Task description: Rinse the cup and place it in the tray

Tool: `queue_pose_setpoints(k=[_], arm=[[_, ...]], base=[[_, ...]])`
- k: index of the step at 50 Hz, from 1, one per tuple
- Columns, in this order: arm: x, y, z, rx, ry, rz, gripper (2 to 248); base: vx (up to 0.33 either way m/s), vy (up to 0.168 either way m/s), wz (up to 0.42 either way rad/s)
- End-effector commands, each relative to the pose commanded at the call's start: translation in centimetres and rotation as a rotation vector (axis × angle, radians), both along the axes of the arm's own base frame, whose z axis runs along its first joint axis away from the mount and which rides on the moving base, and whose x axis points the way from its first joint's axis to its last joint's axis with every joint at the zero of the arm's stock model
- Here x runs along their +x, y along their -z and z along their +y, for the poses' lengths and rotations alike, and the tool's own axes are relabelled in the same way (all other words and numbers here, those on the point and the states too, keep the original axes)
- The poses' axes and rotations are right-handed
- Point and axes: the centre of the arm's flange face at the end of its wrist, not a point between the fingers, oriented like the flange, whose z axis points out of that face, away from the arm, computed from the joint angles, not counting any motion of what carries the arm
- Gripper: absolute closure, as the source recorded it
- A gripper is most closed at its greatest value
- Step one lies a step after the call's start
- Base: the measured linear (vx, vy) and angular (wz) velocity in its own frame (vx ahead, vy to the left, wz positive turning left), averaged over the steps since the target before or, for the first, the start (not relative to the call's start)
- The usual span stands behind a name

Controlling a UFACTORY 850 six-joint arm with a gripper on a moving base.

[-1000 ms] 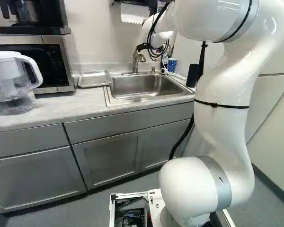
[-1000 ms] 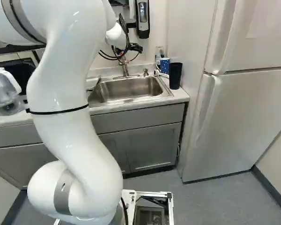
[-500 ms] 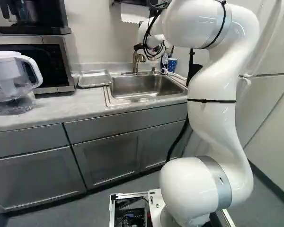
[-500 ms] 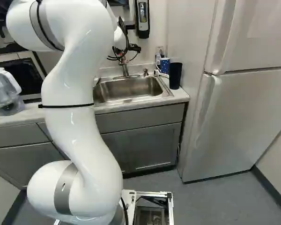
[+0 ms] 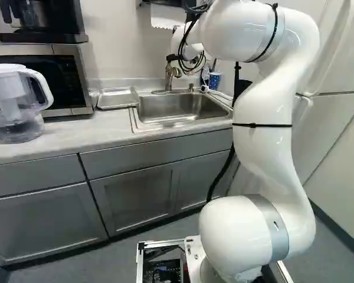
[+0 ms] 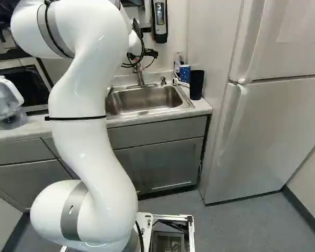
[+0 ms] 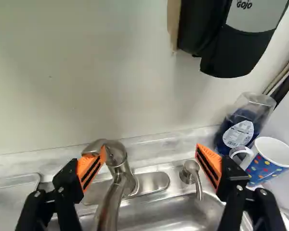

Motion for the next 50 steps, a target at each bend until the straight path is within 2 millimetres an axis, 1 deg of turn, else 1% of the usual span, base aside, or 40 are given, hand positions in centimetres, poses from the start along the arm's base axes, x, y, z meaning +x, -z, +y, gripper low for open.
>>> queue_pose_setpoints(k=[22,35,41,50], arm=[[1.5,-0.6,0.0,0.003,0.001,-0.098,3],[1.5,-0.6,0.0,0.003,0.001,-0.098,3],[1.2,-0.6,0.0,0.003,0.000,-0.095,3],[-0.3,-0.9,0.0,0.003,0.000,-0.086,3]], base=[[0.000,0.000,0.000],[0.000,0.000,0.000],[0.000,0.000,0.000],[0.000,0.000,0.000]])
